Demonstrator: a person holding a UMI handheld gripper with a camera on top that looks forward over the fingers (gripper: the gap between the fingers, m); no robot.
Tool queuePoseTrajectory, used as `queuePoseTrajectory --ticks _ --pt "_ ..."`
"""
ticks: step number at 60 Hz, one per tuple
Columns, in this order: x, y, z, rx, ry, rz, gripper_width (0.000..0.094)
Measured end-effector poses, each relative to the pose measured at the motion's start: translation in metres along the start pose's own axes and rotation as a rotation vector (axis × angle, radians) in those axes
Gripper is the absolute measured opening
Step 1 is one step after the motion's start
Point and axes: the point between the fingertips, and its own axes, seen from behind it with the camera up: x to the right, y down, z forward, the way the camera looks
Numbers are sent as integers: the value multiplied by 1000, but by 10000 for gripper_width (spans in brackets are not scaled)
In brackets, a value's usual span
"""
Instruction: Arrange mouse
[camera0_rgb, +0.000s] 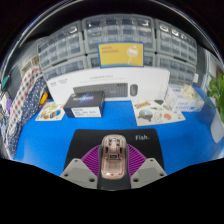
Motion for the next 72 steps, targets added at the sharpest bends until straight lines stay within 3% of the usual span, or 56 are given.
queuePoseTrajectory --ticks 3,10,27,29,33,35,53,72 --pt "1 16 8 -40 5 6 352" --pt "2 15 8 -4 15 6 357" --pt "2 17 11 -52 36 -18 497" --pt "-1 17 11 -64 29 -13 550" --pt "-5 15 9 -82 25 -13 755" --pt "-5 11 5 -81 33 -15 788" --pt "-27 -47 -101 83 49 19 839" --pt "-40 -24 -249 190 70 -27 842"
